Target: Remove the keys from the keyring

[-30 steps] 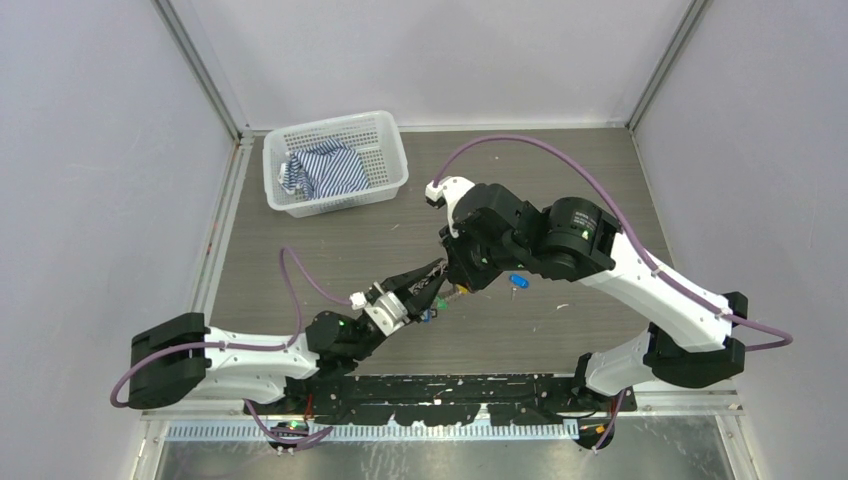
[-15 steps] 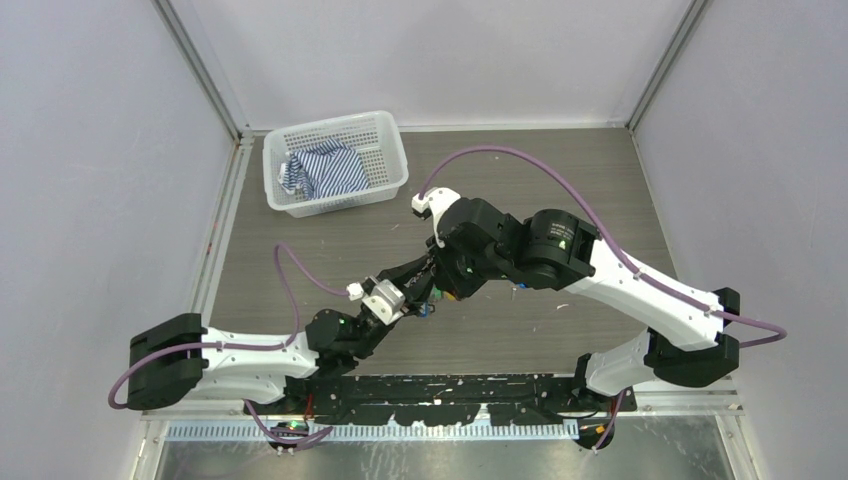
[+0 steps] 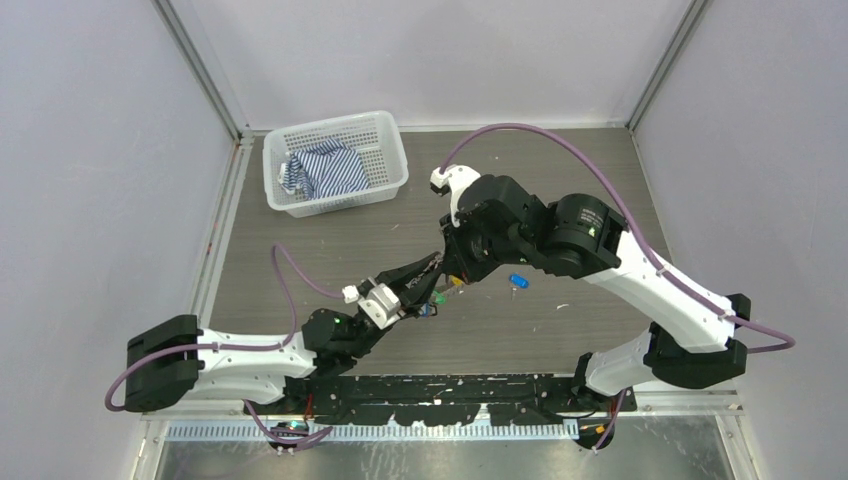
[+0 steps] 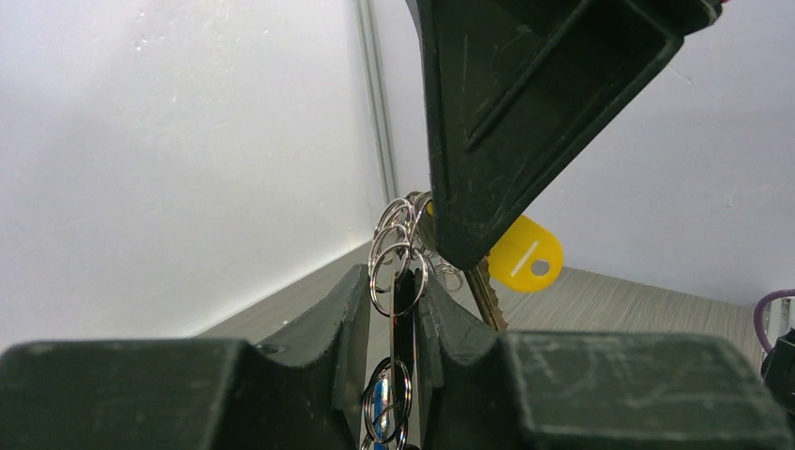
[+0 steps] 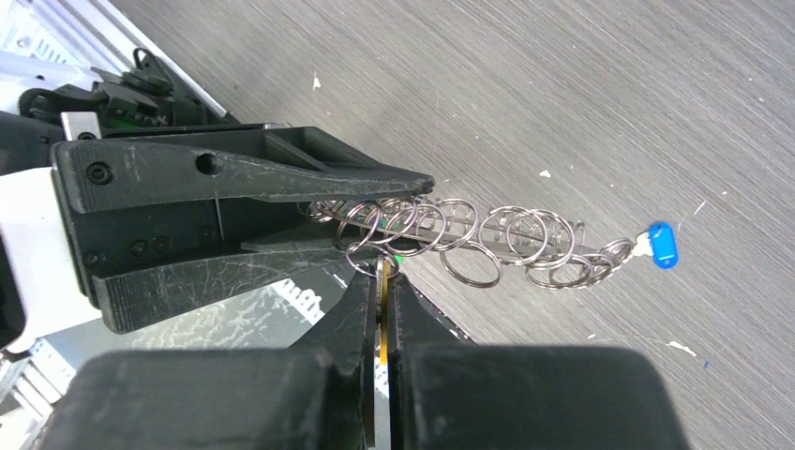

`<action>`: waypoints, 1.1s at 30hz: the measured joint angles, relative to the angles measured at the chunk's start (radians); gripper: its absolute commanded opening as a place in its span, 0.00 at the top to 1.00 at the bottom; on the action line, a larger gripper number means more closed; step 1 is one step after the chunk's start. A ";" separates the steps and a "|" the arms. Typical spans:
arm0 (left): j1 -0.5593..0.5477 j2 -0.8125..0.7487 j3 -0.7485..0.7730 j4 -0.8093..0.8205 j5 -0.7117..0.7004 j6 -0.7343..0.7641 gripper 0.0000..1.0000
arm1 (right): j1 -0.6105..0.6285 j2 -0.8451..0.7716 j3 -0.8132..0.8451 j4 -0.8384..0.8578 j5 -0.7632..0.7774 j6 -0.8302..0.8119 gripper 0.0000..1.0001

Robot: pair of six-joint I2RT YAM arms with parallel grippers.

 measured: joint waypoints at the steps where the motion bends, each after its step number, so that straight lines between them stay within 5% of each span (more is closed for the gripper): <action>1: 0.001 0.000 0.000 0.001 0.003 0.000 1.00 | -0.003 0.001 0.006 -0.005 -0.010 0.001 0.99; 8: 0.001 0.020 0.007 0.050 0.020 0.008 1.00 | -0.007 0.058 0.142 -0.082 -0.048 -0.008 0.99; 13: 0.002 0.033 0.023 0.036 0.030 0.008 0.68 | -0.011 0.115 0.241 -0.167 -0.051 -0.033 0.99; 17: 0.003 0.022 0.031 -0.039 0.055 0.010 0.57 | -0.017 0.124 0.259 -0.209 -0.054 -0.059 0.99; 33: 0.008 -0.055 0.059 -0.231 0.183 0.024 0.50 | -0.022 0.125 0.263 -0.272 -0.101 -0.086 0.99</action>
